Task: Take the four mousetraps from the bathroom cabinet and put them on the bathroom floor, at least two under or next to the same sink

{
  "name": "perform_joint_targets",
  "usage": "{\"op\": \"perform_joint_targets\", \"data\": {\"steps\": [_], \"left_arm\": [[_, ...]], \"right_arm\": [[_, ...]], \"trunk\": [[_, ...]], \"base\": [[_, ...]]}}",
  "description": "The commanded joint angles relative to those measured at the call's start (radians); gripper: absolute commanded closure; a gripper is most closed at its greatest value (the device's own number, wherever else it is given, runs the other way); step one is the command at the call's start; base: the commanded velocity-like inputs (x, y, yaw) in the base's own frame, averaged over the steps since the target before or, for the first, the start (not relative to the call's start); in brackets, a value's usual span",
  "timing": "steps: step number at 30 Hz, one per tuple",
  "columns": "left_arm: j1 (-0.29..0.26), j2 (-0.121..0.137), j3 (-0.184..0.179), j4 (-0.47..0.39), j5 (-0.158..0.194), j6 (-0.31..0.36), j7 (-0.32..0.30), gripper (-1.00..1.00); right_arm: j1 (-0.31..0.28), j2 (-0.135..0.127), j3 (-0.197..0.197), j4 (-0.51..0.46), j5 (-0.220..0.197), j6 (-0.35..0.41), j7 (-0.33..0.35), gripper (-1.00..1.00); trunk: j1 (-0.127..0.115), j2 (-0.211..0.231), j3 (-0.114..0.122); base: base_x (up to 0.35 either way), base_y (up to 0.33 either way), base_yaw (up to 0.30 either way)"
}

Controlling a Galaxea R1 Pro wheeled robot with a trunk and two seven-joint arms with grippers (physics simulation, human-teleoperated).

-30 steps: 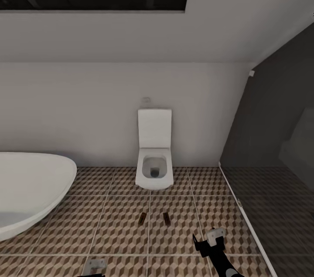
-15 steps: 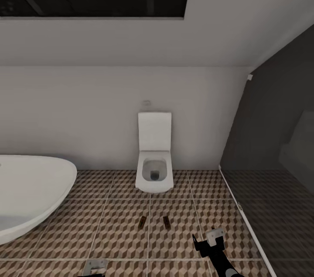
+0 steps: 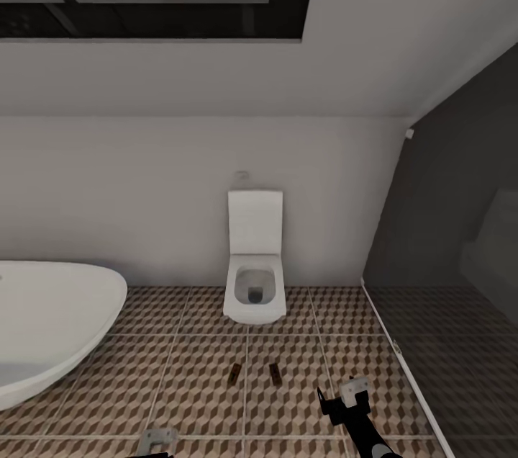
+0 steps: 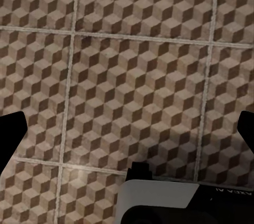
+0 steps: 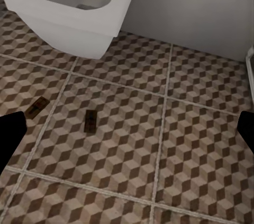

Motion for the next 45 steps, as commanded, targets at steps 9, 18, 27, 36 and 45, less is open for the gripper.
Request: {"op": "perform_joint_targets", "data": {"steps": [9, 18, 27, 36, 45], "left_arm": [[-0.001, 0.0, -0.009, 0.0, 0.009, -0.002, 0.004, -1.0], [-0.001, -0.001, -0.009, 0.0, 0.009, -0.002, 0.004, -1.0], [-0.001, -0.015, -0.009, 0.005, 0.009, -0.001, 0.004, -1.0], [-0.001, -0.036, -0.008, 0.101, 0.009, 0.0, 0.003, -1.0], [0.035, -0.015, -0.006, 0.17, 0.012, 0.003, 0.004, -1.0]], "right_arm": [[-0.001, -0.001, 0.009, 0.0, -0.004, -0.002, -0.006, -1.0], [-0.001, -0.001, 0.009, 0.0, -0.004, -0.002, -0.006, -1.0], [-0.001, -0.001, 0.009, 0.0, -0.004, -0.002, -0.005, -1.0], [0.0, -0.003, 0.009, 0.002, -0.003, 0.005, -0.006, -1.0], [0.079, -0.014, 0.007, 0.005, -0.003, 0.018, -0.009, -1.0]], "trunk": [[0.001, -0.002, 0.004], [0.001, -0.002, 0.005], [0.001, -0.002, 0.005], [0.001, -0.002, 0.005], [0.001, -0.002, 0.005]], "base": [[0.0, 0.0, 0.0], [0.0, 0.0, 0.0], [0.0, 0.0, 0.0], [0.0, 0.0, 0.0], [0.0, 0.0, 0.0]]}}
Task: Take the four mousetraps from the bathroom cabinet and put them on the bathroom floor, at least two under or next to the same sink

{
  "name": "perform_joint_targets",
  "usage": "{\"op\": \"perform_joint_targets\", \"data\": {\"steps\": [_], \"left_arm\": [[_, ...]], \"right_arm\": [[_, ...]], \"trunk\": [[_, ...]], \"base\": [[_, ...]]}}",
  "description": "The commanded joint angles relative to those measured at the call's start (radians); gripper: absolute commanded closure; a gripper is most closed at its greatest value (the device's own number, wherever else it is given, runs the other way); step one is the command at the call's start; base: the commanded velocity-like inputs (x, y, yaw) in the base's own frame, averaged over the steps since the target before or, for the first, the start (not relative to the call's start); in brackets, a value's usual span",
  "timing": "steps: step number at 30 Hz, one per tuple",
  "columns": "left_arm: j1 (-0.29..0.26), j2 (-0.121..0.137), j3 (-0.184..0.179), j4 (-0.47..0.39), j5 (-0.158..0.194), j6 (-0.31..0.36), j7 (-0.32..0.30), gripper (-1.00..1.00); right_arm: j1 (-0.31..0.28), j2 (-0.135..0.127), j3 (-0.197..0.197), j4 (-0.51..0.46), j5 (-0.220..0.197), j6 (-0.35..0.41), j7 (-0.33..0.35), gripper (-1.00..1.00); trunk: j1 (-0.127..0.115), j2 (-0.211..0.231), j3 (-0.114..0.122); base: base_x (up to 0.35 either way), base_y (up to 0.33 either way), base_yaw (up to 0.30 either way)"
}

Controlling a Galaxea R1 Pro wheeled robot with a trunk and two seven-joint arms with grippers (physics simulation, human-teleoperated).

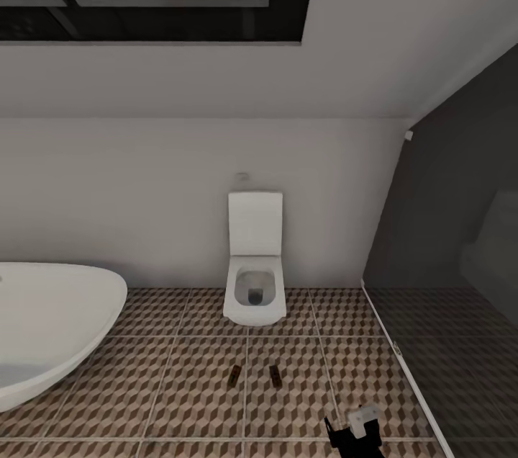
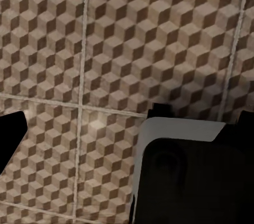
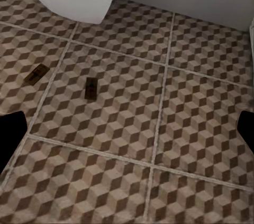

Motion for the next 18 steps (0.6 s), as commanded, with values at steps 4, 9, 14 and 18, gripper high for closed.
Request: {"op": "perform_joint_targets", "data": {"steps": [4, 9, 14, 18], "left_arm": [[0.045, 0.02, -0.009, 0.008, 0.008, -0.001, 0.0, -1.0], [0.087, 0.045, -0.009, 0.009, 0.008, -0.001, 0.0, -1.0], [0.125, 0.08, -0.009, 0.01, 0.009, -0.001, 0.0, -1.0], [0.142, 0.091, -0.009, 0.01, 0.01, -0.001, 0.0, -1.0]], "right_arm": [[0.049, -0.005, 0.009, 0.001, -0.003, -0.001, -0.008, -1.0], [0.095, -0.007, 0.009, 0.001, -0.003, 0.005, -0.011, -1.0], [0.157, -0.008, 0.009, 0.002, -0.004, 0.032, -0.018, -1.0], [0.204, -0.007, 0.009, 0.002, -0.005, 0.046, -0.02, -1.0]], "trunk": [[0.001, -0.002, -0.002], [0.001, -0.002, -0.002], [0.001, -0.002, -0.002], [0.001, -0.002, -0.002]], "base": [[0.0, 0.0, 0.0], [0.0, 0.0, 0.0], [0.0, 0.0, 0.0], [0.0, 0.0, 0.0]]}}
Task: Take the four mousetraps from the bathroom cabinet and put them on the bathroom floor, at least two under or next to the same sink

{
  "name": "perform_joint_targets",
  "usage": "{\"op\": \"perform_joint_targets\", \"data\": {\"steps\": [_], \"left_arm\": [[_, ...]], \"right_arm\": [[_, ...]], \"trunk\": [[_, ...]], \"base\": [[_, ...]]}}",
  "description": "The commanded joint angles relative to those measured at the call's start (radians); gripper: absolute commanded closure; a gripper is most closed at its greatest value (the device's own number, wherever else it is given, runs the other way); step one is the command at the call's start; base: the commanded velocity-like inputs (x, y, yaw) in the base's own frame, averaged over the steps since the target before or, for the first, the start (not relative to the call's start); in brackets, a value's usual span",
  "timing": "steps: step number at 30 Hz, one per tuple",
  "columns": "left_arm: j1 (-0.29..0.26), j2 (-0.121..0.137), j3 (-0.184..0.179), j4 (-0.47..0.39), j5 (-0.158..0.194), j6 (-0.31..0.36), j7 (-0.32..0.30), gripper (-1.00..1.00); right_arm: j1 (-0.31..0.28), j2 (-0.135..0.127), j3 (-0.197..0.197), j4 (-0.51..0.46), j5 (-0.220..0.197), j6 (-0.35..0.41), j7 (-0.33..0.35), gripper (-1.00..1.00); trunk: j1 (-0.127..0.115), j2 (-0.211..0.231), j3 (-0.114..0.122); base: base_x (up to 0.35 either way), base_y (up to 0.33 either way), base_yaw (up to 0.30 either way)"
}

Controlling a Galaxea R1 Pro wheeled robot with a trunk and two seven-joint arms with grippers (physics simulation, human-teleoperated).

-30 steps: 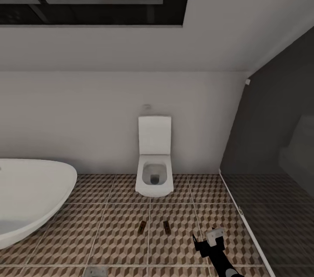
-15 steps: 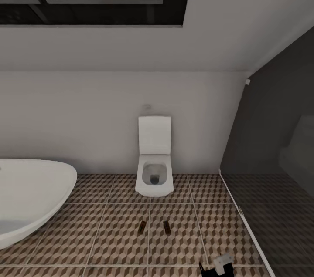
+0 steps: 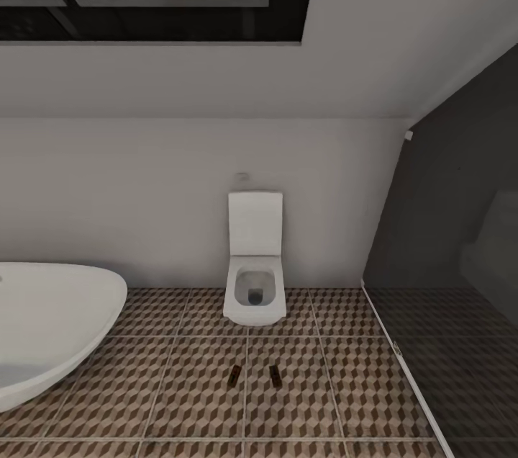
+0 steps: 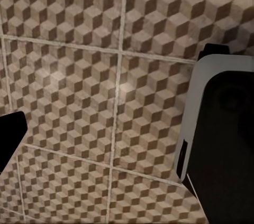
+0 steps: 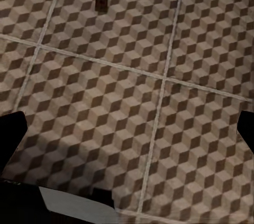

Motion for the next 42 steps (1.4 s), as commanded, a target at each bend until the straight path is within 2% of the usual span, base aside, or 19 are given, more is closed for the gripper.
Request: {"op": "perform_joint_targets", "data": {"steps": [1, 6, 9, 11, 12, 13, 14, 19, 20, 22, 26, 31, 33, 38, 42], "left_arm": [[0.002, 0.001, -0.009, 0.002, 0.008, -0.001, 0.0, -1.0], [0.014, 0.003, -0.009, 0.002, 0.014, -0.001, -0.001, -1.0], [0.016, -0.002, -0.009, 0.002, 0.016, -0.002, -0.014, -1.0], [0.017, -0.005, -0.009, 0.002, 0.017, -0.002, -0.033, -1.0], [0.017, -0.006, -0.009, 0.002, 0.017, -0.002, -0.046, -1.0], [0.018, -0.008, -0.009, 0.002, 0.017, -0.003, -0.073, -1.0], [0.018, -0.008, -0.009, 0.002, 0.017, -0.003, -0.086, -1.0], [0.018, -0.009, -0.009, 0.001, 0.017, -0.003, -0.127, -1.0], [0.018, -0.009, -0.009, 0.001, 0.017, -0.003, -0.132, -1.0], [0.018, -0.01, -0.009, 0.001, 0.017, -0.003, -0.14, -1.0], [0.018, -0.011, -0.01, 0.001, 0.016, -0.003, -0.145, -1.0], [0.018, -0.011, -0.01, 0.001, 0.016, -0.003, -0.148, -1.0], [0.018, -0.011, -0.01, 0.001, 0.016, -0.003, -0.148, -1.0], [0.018, -0.011, -0.01, 0.001, 0.016, -0.003, -0.15, -1.0], [0.018, -0.013, -0.01, 0.001, 0.016, -0.002, -0.151, -1.0]], "right_arm": [[0.009, 0.0, 0.009, 0.0, -0.004, 0.0, -0.005, -1.0], [0.053, 0.0, 0.008, 0.0, -0.006, 0.041, -0.01, -1.0], [0.066, 0.0, 0.007, 0.0, -0.031, 0.12, -0.015, -1.0], [0.069, 0.0, 0.007, 0.0, -0.064, 0.166, -0.017, -1.0], [0.07, 0.0, 0.006, 0.0, -0.088, 0.186, -0.018, -1.0], [0.072, 0.0, 0.006, 0.0, -0.144, 0.218, -0.019, -1.0], [0.073, 0.0, 0.006, 0.0, -0.176, 0.23, -0.019, -1.0], [0.075, -0.007, 0.006, 0.0, -0.335, 0.263, -0.02, -1.0], [0.079, -0.012, 0.006, 0.0, -0.38, 0.269, -0.02, -1.0], [0.086, -0.016, 0.006, 0.0, -0.409, 0.273, -0.02, -1.0], [0.103, -0.028, 0.006, 0.0, -0.439, 0.276, -0.027, -1.0], [0.123, -0.075, 0.007, 0.0, -0.457, 0.278, -0.045, -1.0], [0.131, -0.084, 0.007, 0.0, -0.46, 0.278, -0.048, -1.0], [0.141, -0.087, 0.007, 0.0, -0.463, 0.278, -0.051, -1.0], [0.144, -0.074, 0.007, -0.001, -0.464, 0.279, -0.051, -1.0]], "trunk": [[0.001, -0.002, -0.002], [0.001, -0.002, -0.002], [0.001, -0.002, -0.002], [0.001, -0.002, -0.002], [0.001, -0.002, -0.002], [0.001, -0.002, -0.002], [0.001, -0.002, -0.002], [0.001, -0.002, -0.002], [0.001, -0.002, -0.002], [0.001, -0.002, -0.002], [0.001, -0.002, -0.002], [0.001, -0.002, -0.002], [0.001, -0.002, -0.002], [0.001, -0.002, -0.002], [0.001, -0.002, -0.002]], "base": [[0.0, 0.0, 0.0], [0.0, 0.0, 0.0], [0.0, 0.0, 0.0], [0.0, 0.0, 0.0], [0.0, 0.0, 0.0], [0.0, 0.0, 0.0], [0.0, 0.0, 0.0], [0.0, 0.0, 0.0], [0.0, 0.0, 0.0], [0.0, 0.0, 0.0], [0.0, 0.0, 0.0], [0.0, 0.0, 0.0], [0.0, 0.0, 0.0], [0.0, 0.0, 0.0], [0.0, 0.0, 0.0]]}}
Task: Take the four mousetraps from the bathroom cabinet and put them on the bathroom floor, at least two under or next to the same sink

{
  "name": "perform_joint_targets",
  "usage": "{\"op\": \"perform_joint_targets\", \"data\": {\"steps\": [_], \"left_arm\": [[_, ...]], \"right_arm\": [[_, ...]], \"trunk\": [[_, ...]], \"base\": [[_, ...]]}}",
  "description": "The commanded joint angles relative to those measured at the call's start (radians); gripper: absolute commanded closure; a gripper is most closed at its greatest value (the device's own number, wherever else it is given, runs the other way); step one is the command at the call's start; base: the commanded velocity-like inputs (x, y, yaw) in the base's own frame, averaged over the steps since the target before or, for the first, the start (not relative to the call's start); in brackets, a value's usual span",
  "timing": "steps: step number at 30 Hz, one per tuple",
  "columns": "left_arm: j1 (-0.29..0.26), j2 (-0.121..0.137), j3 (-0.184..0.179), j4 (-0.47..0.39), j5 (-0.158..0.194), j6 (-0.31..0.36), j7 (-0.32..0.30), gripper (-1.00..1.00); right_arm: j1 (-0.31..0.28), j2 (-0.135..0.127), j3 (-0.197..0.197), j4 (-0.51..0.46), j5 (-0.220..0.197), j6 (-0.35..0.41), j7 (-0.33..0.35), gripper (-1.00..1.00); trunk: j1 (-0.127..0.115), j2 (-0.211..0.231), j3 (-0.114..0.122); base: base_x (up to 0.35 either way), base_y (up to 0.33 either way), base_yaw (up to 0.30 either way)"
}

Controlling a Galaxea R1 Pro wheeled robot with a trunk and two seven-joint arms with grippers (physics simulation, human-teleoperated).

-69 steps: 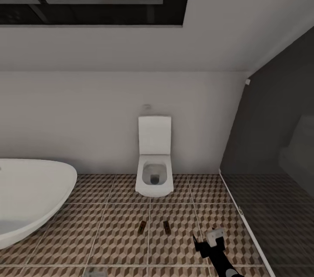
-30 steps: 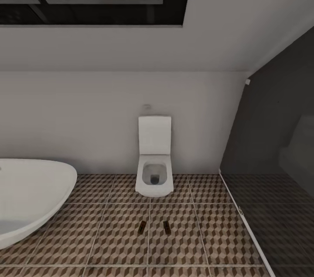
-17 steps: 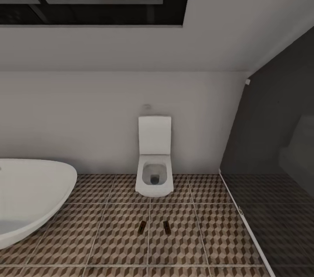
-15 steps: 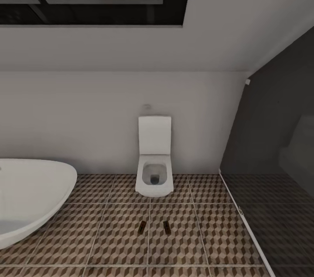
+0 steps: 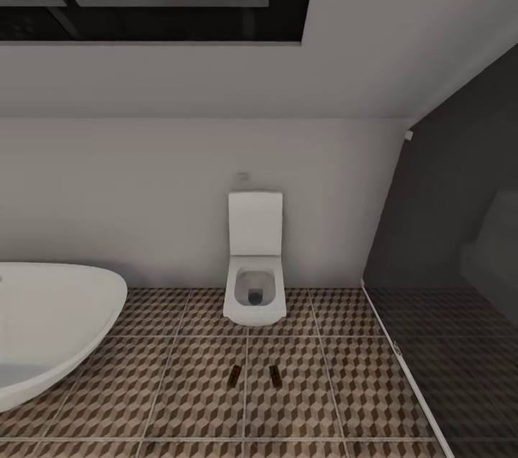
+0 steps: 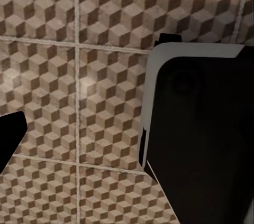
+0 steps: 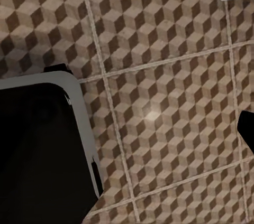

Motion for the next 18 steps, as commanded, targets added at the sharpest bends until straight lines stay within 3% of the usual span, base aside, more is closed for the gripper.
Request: {"op": "perform_joint_targets", "data": {"steps": [1, 14, 18], "left_arm": [[-0.001, -0.001, -0.008, 0.002, 0.009, -0.001, -0.002, -1.0], [-0.001, -0.016, -0.007, 0.0, 0.009, 0.005, 0.005, -1.0], [-0.001, -0.023, -0.007, 0.001, 0.01, 0.007, 0.014, -1.0]], "right_arm": [[0.0, 0.005, 0.008, -0.001, -0.008, -0.001, -0.003, -1.0], [0.001, 0.087, 0.008, -0.003, -0.008, 0.0, -0.005, -1.0], [0.001, 0.096, 0.008, -0.002, -0.008, 0.003, -0.005, -1.0]], "trunk": [[0.001, -0.002, -0.002], [0.001, -0.002, -0.002], [0.001, -0.002, -0.002]], "base": [[0.0, 0.0, 0.0], [0.0, 0.0, 0.0], [0.0, 0.0, 0.0]]}}
